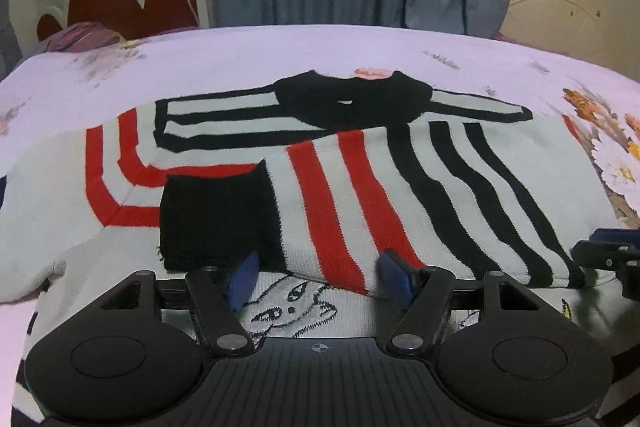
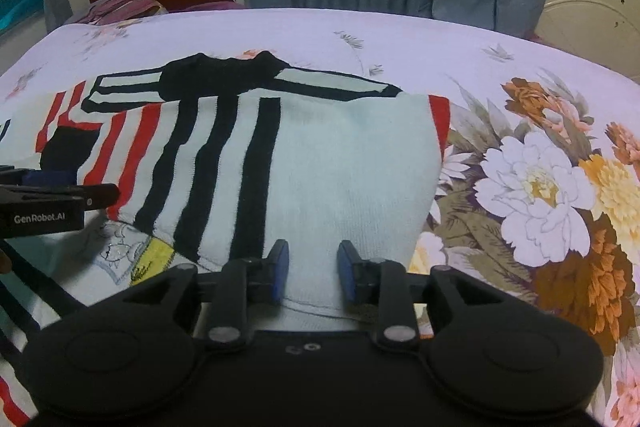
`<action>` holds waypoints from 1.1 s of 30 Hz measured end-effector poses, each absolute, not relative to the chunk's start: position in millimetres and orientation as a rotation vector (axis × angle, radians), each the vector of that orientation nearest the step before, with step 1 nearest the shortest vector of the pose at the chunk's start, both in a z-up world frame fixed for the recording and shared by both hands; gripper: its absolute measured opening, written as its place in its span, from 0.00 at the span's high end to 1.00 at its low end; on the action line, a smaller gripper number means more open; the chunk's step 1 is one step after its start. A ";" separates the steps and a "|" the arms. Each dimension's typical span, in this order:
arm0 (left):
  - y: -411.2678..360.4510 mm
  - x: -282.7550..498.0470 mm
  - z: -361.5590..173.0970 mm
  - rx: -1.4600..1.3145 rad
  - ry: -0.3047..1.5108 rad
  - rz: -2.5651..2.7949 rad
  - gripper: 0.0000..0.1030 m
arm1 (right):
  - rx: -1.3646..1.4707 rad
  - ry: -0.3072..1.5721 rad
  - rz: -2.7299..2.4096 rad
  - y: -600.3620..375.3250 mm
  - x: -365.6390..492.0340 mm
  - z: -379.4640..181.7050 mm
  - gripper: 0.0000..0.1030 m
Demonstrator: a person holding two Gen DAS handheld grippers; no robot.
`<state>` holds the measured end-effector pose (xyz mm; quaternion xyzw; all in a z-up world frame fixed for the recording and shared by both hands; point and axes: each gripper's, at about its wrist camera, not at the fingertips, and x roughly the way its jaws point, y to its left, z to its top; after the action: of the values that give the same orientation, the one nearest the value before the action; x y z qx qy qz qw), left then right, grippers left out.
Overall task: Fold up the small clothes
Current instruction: 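Grasp the other black sleeve cuff with the left gripper and fold it across the body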
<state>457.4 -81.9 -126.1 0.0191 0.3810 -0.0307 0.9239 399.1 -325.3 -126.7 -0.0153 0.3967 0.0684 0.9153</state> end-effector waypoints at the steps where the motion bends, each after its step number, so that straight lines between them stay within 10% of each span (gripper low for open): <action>1: -81.7 457.7 -126.0 0.035 0.786 -0.059 0.35 | -0.032 0.817 0.144 -325.4 397.7 -127.5 0.73; 15: -66.2 461.6 -128.7 0.007 0.789 -0.130 0.23 | -0.029 0.836 0.069 -315.7 399.9 -127.6 0.72; 19: -35.6 451.1 -118.0 -0.011 0.743 -0.133 0.11 | 0.102 0.796 -0.024 -314.1 393.0 -113.1 0.39; 23: 53.8 424.6 -108.1 -0.148 0.647 -0.048 0.11 | 0.125 0.767 -0.044 -294.1 392.1 -105.2 0.59; 33: 310.8 355.7 -134.9 -0.602 0.585 0.379 0.32 | 0.129 0.748 -0.022 -208.5 408.7 -108.9 0.61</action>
<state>355.7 310.8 -134.9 -0.2904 0.2822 0.1828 0.8959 408.7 -208.5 -108.9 0.0632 0.3651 -0.0105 0.9288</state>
